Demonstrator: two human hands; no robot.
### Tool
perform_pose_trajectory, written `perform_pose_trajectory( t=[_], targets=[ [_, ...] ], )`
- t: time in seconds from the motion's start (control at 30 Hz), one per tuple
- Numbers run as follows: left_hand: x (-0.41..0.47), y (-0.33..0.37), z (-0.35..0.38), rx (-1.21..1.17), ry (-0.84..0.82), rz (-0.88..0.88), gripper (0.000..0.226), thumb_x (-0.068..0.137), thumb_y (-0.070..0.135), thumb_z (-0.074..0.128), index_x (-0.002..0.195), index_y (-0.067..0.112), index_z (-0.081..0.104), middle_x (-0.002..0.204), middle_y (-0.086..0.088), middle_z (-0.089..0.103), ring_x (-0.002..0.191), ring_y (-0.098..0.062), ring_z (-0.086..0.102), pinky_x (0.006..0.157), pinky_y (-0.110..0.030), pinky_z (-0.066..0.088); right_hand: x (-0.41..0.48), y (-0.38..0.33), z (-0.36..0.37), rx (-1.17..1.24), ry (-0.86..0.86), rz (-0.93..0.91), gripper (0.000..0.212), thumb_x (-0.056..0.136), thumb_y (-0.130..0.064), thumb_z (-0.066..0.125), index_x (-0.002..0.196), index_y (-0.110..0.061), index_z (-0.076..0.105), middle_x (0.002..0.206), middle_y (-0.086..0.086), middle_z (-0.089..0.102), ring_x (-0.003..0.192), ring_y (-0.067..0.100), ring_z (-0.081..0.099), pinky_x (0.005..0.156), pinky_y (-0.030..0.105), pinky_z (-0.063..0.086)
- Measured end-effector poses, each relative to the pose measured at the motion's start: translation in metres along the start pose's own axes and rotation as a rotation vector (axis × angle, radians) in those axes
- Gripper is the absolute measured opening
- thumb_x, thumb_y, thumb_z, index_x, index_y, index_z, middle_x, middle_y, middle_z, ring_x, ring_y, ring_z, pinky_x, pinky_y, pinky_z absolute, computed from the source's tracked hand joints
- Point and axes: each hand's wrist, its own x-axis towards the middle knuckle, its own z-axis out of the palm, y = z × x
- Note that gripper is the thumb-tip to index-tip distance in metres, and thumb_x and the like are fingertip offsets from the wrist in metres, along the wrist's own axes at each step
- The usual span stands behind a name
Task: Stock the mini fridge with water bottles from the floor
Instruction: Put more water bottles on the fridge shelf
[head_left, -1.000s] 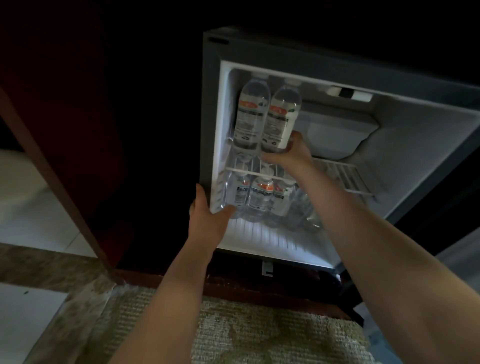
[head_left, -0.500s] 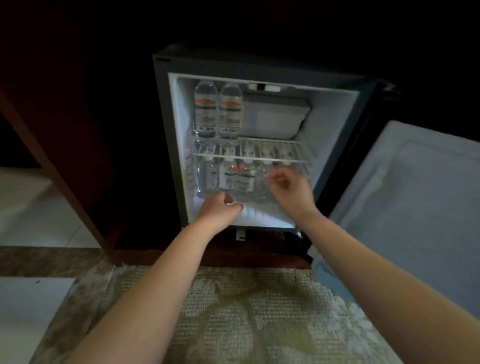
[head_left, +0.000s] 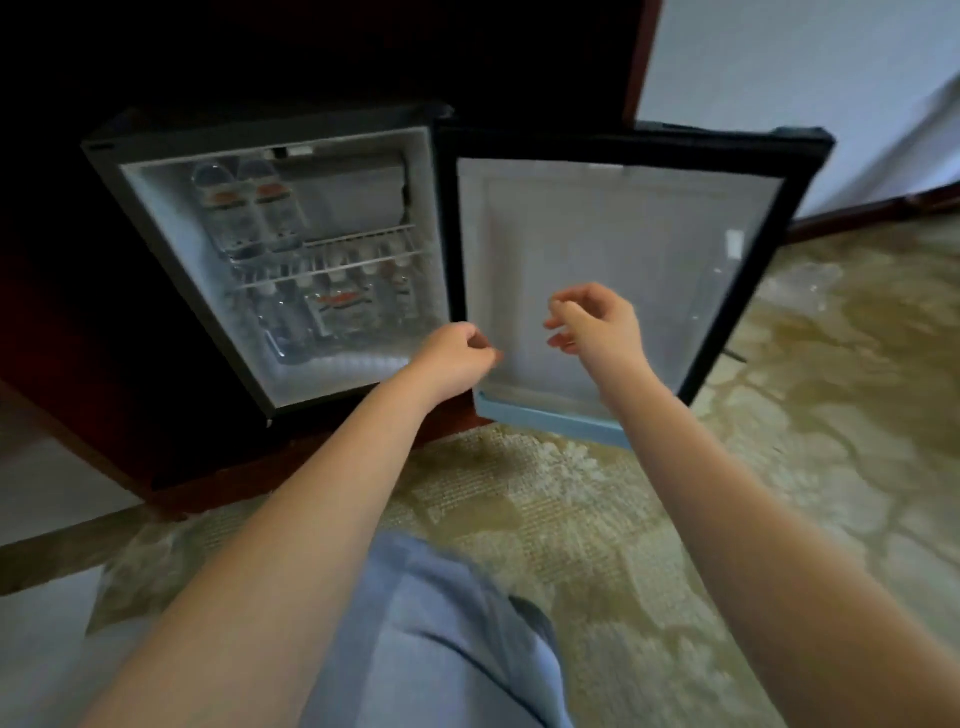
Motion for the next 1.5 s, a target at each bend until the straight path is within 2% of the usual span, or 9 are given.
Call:
perform_pose_trajectory(
  t=[0.2,0.4,0.5,0.57,0.7,0.83,0.97,1.27,1.5],
  targets=[
    [-0.025,0.044,0.083,0.129,-0.191,0.096,0.027,0.088,0.028,0.059,0.109,0.010,0.062,0.111,-0.006,0.062,0.102,-0.022,0.058,0.087,-0.033,0.047,-0.042,0.054,-0.090,0.041,0.213,0.148,0.018,0.089,-0.009,0.055,0.077,-0.021,0.059,0.073,0.003,0.064,0.056,0.011,0.058,0.052,0.018,0.045],
    [-0.052,0.052,0.191,0.250,-0.435,0.140,0.014,0.087,0.026,0.061,0.093,0.014,0.062,0.099,-0.008,0.061,0.092,-0.022,0.056,0.080,-0.028,0.043,-0.107,0.165,-0.163,-0.049,0.418,0.432,0.013,0.085,-0.013,0.056,0.078,-0.023,0.058,0.083,0.006,0.065,0.067,0.018,0.059,0.058,0.027,0.046],
    [-0.069,0.053,0.241,0.294,-0.557,0.122,0.022,0.088,0.026,0.060,0.100,0.008,0.064,0.105,-0.010,0.061,0.098,-0.025,0.058,0.084,-0.030,0.044,-0.138,0.225,-0.198,-0.098,0.508,0.598,0.009,0.082,-0.016,0.058,0.077,-0.024,0.060,0.074,-0.001,0.062,0.078,0.023,0.061,0.072,0.036,0.049],
    [-0.078,0.050,0.270,0.340,-0.632,0.112,0.029,0.088,0.026,0.060,0.106,0.004,0.064,0.112,-0.013,0.063,0.104,-0.028,0.059,0.087,-0.033,0.047,-0.162,0.257,-0.220,-0.089,0.594,0.677,0.008,0.084,-0.014,0.058,0.085,-0.016,0.065,0.071,-0.002,0.059,0.080,0.022,0.058,0.072,0.033,0.045],
    [-0.094,0.045,0.316,0.461,-0.743,0.112,0.036,0.089,0.029,0.058,0.117,0.006,0.058,0.122,-0.013,0.059,0.111,-0.028,0.056,0.093,-0.034,0.045,-0.220,0.307,-0.257,-0.242,0.670,0.946,0.028,0.086,-0.019,0.055,0.112,-0.012,0.064,0.107,0.008,0.066,0.101,0.026,0.059,0.084,0.031,0.045],
    [-0.105,0.048,0.349,0.522,-0.784,0.131,0.043,0.090,0.031,0.057,0.126,0.008,0.053,0.129,-0.012,0.055,0.117,-0.028,0.052,0.100,-0.035,0.043,-0.262,0.338,-0.286,-0.505,0.646,1.137,0.049,0.083,-0.027,0.059,0.132,-0.019,0.052,0.139,0.009,0.047,0.132,0.030,0.040,0.107,0.042,0.035],
    [-0.113,0.052,0.373,0.560,-0.832,0.162,0.044,0.090,0.032,0.058,0.127,0.009,0.052,0.128,-0.011,0.056,0.116,-0.027,0.053,0.101,-0.039,0.044,-0.284,0.354,-0.311,-0.578,0.566,1.283,0.075,0.083,-0.031,0.064,0.147,-0.020,0.025,0.153,0.008,0.029,0.141,0.027,0.024,0.114,0.048,0.023],
    [-0.116,0.045,0.380,0.561,-0.848,0.150,0.044,0.090,0.034,0.058,0.128,0.012,0.051,0.126,-0.005,0.056,0.111,-0.022,0.054,0.096,-0.036,0.046,-0.292,0.372,-0.326,-0.690,0.437,1.315,0.066,0.085,-0.037,0.066,0.138,-0.011,0.035,0.143,0.009,0.040,0.130,0.032,0.037,0.102,0.045,0.035],
    [-0.101,0.040,0.357,0.414,-0.731,0.014,0.026,0.089,0.029,0.057,0.109,0.013,0.056,0.109,-0.007,0.058,0.097,-0.024,0.055,0.086,-0.036,0.046,-0.260,0.344,-0.285,-0.593,0.397,1.110,0.066,0.075,-0.045,0.074,0.126,-0.014,0.046,0.124,0.007,0.057,0.114,0.031,0.056,0.090,0.042,0.049]
  ],
)
